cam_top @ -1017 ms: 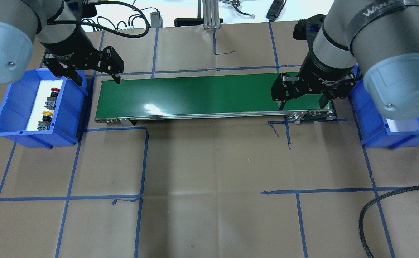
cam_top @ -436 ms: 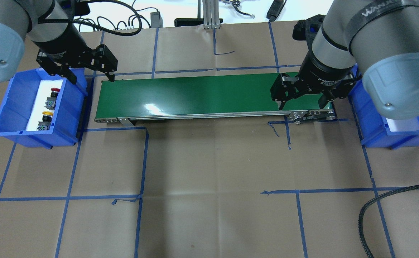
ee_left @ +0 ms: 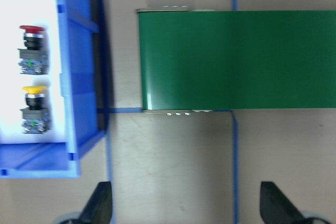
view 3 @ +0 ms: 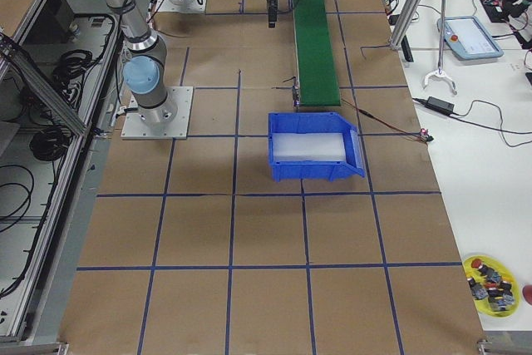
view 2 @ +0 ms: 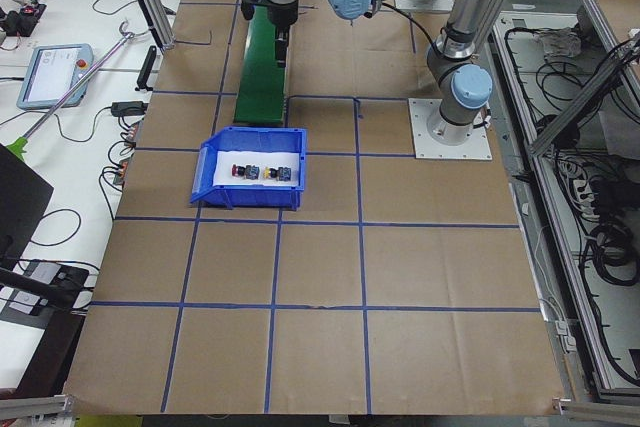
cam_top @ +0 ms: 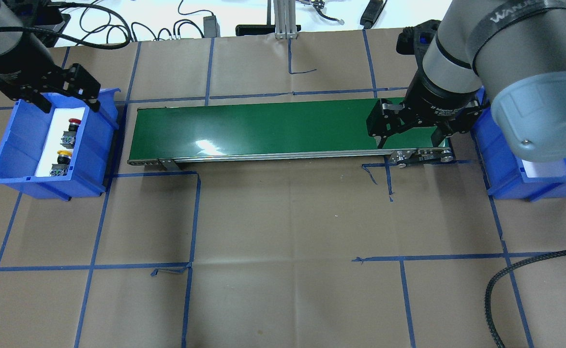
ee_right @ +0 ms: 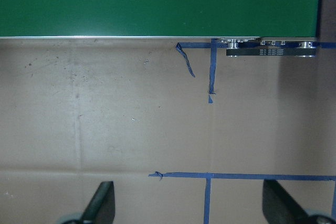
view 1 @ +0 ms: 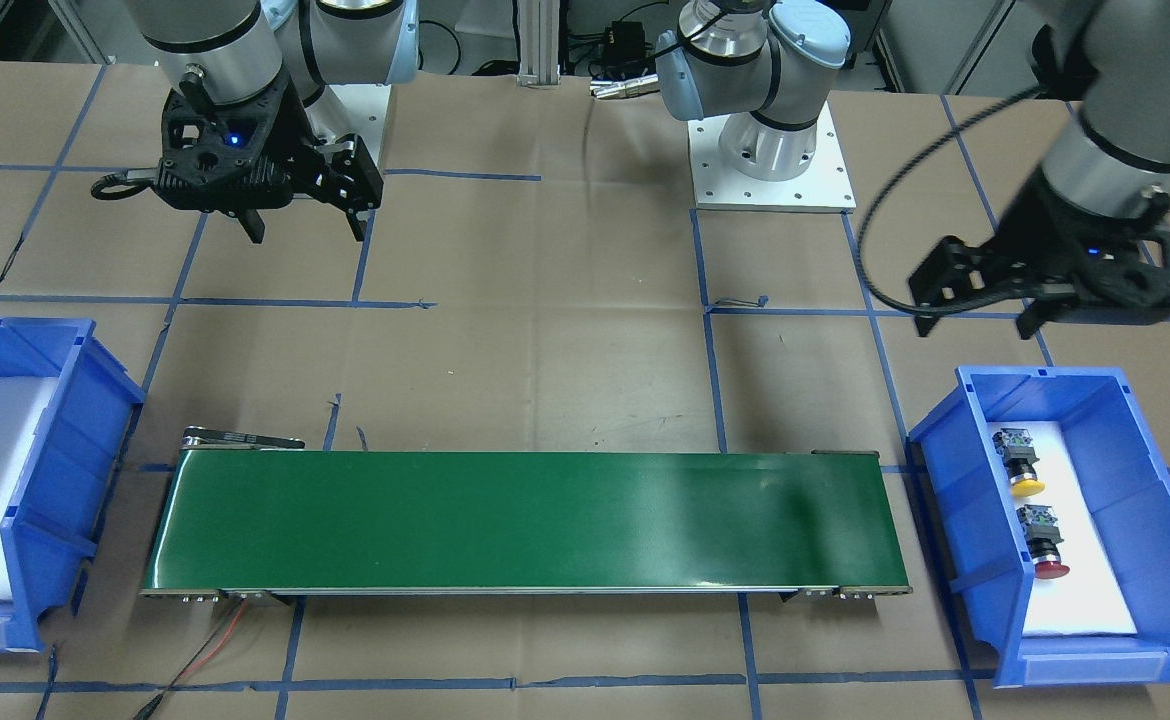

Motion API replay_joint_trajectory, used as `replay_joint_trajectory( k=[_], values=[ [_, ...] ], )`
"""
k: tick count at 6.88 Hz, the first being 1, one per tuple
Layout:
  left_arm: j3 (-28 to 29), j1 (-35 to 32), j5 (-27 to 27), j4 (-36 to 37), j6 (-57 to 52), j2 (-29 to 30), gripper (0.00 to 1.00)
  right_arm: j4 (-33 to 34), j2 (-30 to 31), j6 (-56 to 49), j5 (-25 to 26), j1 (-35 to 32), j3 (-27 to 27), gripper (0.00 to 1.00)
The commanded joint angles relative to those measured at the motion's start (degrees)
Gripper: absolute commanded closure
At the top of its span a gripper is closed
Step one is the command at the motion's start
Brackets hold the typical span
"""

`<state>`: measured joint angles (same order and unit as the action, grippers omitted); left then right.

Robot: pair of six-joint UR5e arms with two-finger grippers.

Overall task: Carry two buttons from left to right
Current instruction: 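Move the left gripper over the blue bin beside it, then lower the left gripper and grasp the yellow-capped button switch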

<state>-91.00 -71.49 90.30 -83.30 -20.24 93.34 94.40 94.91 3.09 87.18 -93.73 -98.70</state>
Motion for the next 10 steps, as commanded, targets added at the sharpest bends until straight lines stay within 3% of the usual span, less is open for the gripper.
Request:
replay_joint_trajectory(
  k=[1,3,6,10],
  values=[
    [-0.93,10.27,0.13,0.07,-11.09,1.23,0.0,-0.01,0.01,-0.01,-0.08,0.04,0.0,0.0],
    [-0.23,16.28,-0.04,1.11,-15.94,4.29,0.0,0.08,0.01,0.08,-0.08,-0.05,0.0,0.0],
    [-2.68,15.6,-0.3,11.38,-16.06,10.53,0.0,0.08,0.1,-0.01,0.1,0.65,0.09,0.0],
    [-10.94,15.51,-0.92,28.85,-16.06,15.72,0.0,0.08,0.27,0.08,0.01,0.48,0.35,0.0]
  ],
)
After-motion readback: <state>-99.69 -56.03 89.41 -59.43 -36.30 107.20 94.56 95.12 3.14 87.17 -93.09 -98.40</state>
